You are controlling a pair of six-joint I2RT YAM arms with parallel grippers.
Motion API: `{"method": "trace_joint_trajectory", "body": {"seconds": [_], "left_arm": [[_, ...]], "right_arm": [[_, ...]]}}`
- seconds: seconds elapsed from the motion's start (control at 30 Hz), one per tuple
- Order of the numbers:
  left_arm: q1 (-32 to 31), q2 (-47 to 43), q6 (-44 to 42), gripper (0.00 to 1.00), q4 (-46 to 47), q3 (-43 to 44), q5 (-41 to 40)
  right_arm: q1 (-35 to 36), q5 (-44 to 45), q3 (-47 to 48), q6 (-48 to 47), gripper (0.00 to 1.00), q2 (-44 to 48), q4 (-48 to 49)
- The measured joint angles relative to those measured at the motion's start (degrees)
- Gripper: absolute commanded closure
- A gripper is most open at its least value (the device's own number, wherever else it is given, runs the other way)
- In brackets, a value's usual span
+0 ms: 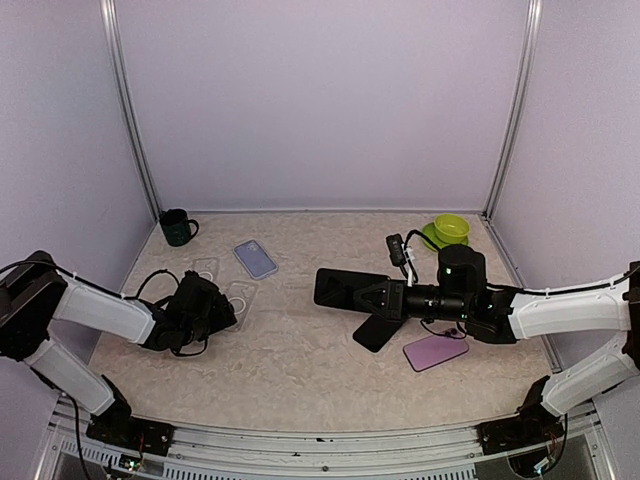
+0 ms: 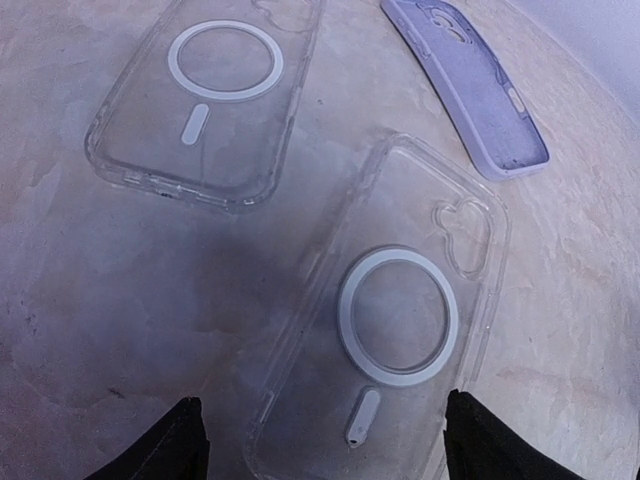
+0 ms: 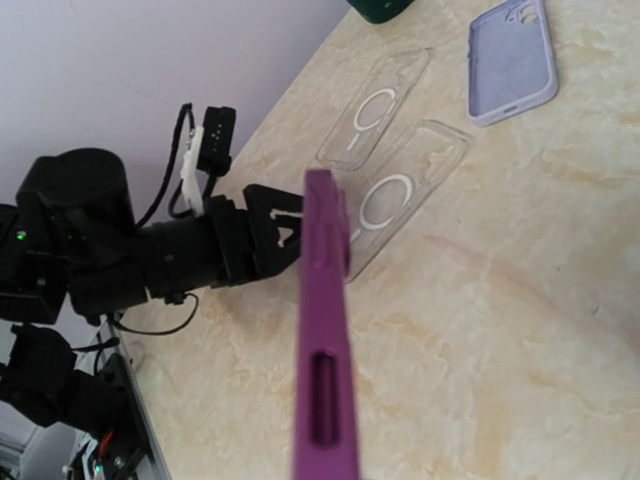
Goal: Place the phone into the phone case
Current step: Move the phone case to the center of the board.
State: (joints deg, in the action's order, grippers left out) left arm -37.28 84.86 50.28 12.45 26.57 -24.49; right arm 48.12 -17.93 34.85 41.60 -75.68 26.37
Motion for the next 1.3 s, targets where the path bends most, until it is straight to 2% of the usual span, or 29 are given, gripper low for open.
{"method": "trace_joint_trajectory", "body": {"seconds": [0.43,0.67,0.97,1.3], "left_arm": [[-0.3,3.3,-1.1,0.20,3.9,1.4,4.4],[-3.1,3.7,0.2,0.20,5.8,1.3,6.9],[-8.0,9.5,1.8,0.19,12.4,4.4,8.3],[-11.1,16.2,2.2,0.13,16.9,10.3,12.2]], "right_arm": [[0.0,0.3,0.0,-0.2,1.00,0.0,-1.0],[0.0,0.9,0.0,-0.2,1.00,0.0,-1.0],[0.0,2.9,0.0,-0.2,1.00,0.1,-2.0],[0.0,4.8,0.0,-0.3,1.00,1.2,-3.1]]}}
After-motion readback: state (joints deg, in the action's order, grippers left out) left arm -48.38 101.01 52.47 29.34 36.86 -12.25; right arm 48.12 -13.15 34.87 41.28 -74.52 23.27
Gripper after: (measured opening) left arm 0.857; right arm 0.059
